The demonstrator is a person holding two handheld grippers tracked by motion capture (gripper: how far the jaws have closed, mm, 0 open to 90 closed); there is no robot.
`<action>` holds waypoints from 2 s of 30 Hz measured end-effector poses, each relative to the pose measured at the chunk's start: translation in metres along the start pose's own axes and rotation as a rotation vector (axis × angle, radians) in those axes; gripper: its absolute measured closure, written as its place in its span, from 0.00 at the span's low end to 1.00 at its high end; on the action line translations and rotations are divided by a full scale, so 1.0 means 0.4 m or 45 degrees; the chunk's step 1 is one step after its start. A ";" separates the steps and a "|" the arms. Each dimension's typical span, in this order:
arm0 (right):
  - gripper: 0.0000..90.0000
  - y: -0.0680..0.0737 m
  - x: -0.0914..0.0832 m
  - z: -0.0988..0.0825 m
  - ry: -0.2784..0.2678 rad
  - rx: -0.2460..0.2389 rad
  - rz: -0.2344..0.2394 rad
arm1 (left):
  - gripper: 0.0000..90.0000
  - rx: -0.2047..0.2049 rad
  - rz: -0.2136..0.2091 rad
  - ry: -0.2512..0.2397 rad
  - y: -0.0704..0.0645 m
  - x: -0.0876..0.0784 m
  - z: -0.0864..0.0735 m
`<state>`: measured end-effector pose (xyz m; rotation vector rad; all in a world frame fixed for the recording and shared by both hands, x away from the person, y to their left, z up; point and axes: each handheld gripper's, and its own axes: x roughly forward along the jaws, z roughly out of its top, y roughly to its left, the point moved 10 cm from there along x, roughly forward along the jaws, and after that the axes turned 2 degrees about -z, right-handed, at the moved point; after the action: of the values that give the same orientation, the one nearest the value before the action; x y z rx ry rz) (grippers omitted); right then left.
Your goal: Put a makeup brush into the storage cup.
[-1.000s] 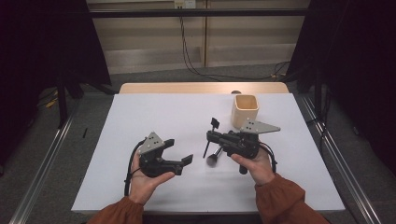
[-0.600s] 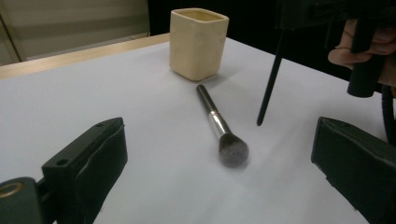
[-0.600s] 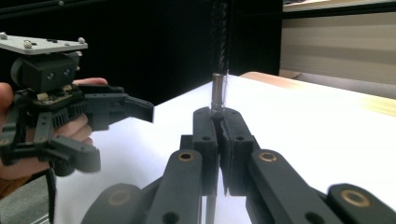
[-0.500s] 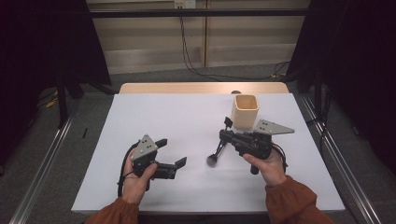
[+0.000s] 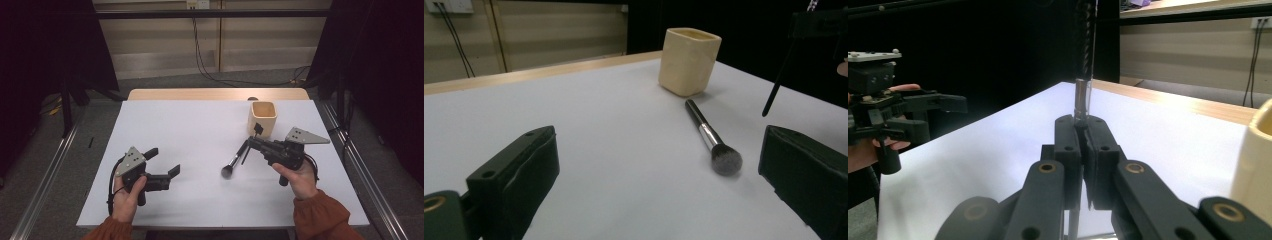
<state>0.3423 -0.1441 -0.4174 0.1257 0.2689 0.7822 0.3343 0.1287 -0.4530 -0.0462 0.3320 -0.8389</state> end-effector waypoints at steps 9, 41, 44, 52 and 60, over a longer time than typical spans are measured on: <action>0.96 -0.041 -0.017 0.009 -0.013 0.005 -0.058 | 0.03 0.027 0.073 -0.019 0.041 -0.043 -0.015; 0.96 -0.197 -0.034 0.166 -0.117 -0.043 -0.253 | 0.03 0.084 0.199 0.001 0.095 -0.135 -0.061; 0.96 -0.214 -0.032 0.180 -0.114 -0.058 -0.284 | 0.03 0.067 0.205 0.007 0.099 -0.140 -0.067; 0.96 -0.246 -0.007 0.217 -0.123 -0.090 -0.314 | 0.03 0.072 0.197 -0.003 0.092 -0.149 -0.066; 0.96 -0.280 0.034 0.258 -0.128 -0.111 -0.356 | 0.04 0.076 0.202 0.003 0.096 -0.149 -0.066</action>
<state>0.4569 -0.2143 -0.3448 0.0433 0.1519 0.5074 0.3167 0.2008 -0.4685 0.0362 0.3088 -0.6913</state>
